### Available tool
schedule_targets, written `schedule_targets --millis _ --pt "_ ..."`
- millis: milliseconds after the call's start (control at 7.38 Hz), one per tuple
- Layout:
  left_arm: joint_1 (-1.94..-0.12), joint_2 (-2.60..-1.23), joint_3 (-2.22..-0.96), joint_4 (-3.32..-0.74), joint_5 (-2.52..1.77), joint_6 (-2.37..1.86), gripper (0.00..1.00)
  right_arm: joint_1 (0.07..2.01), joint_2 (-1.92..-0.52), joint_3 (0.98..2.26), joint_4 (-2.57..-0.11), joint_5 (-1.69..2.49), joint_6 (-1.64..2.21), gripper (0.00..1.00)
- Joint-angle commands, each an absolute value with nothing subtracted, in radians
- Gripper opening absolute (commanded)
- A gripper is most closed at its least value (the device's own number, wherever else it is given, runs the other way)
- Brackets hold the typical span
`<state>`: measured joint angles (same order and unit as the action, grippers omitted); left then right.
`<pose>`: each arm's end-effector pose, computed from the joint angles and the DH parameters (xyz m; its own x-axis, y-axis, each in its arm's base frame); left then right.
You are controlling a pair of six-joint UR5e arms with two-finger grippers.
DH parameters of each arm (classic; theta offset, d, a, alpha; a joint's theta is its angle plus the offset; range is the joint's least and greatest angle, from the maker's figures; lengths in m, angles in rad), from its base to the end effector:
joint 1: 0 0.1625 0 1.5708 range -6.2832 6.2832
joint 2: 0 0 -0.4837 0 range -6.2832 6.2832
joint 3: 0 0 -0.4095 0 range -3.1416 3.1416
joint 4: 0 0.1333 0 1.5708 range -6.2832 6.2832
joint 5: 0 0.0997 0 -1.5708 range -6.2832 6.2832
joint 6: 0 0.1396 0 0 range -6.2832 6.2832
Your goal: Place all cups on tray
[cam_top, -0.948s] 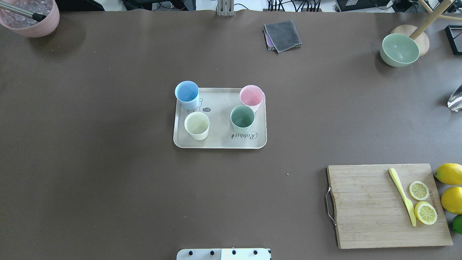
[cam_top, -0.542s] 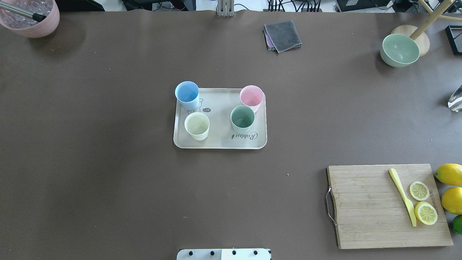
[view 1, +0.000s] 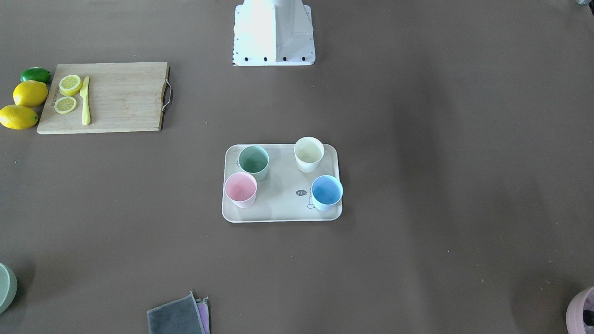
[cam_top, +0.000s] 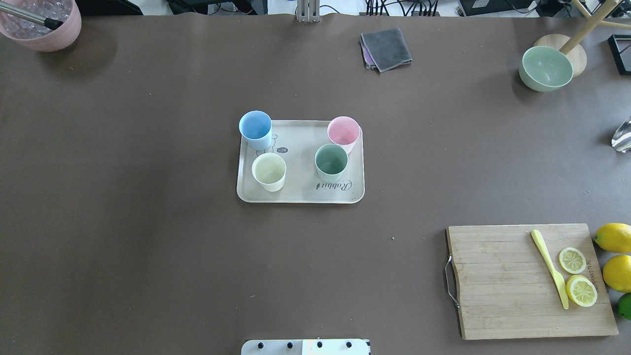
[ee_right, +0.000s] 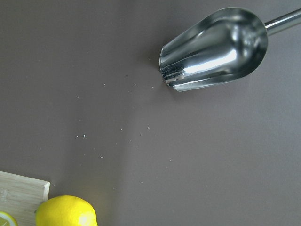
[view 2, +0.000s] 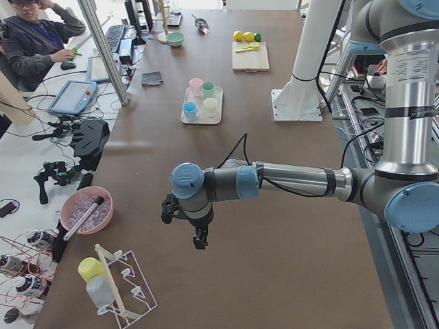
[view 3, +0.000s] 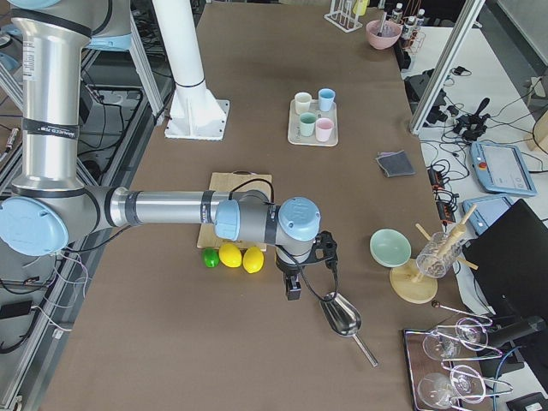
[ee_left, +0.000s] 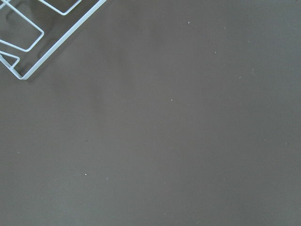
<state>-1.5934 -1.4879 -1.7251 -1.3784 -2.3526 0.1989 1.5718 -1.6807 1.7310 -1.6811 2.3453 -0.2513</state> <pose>-0.0452 -0.4545 0.7257 0.6980 0.0970 -0.7095 -0.1178 0.9928 0.0199 0.0361 -0.4494 0.7283 0.6925 -0.2069 0.6911 0.1768 0.9775 0.1155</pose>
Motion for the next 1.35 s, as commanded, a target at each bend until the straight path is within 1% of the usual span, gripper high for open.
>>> schedule_targets --millis 0,271,1219 --pt "-1.597 -1.471 -1.785 -1.397 -2.347 0.201 0.98 1.539 -1.668 1.73 -1.689 2.312 -0.241 1.0" --pt "-1.597 -1.483 -1.801 -1.399 -2.344 0.206 0.98 1.539 -1.66 1.733 -1.698 2.312 -0.241 1.0" --pt "-1.595 -1.479 -1.793 -1.401 -2.344 0.206 0.98 1.514 -1.628 1.729 -1.69 2.307 -0.241 1.0"
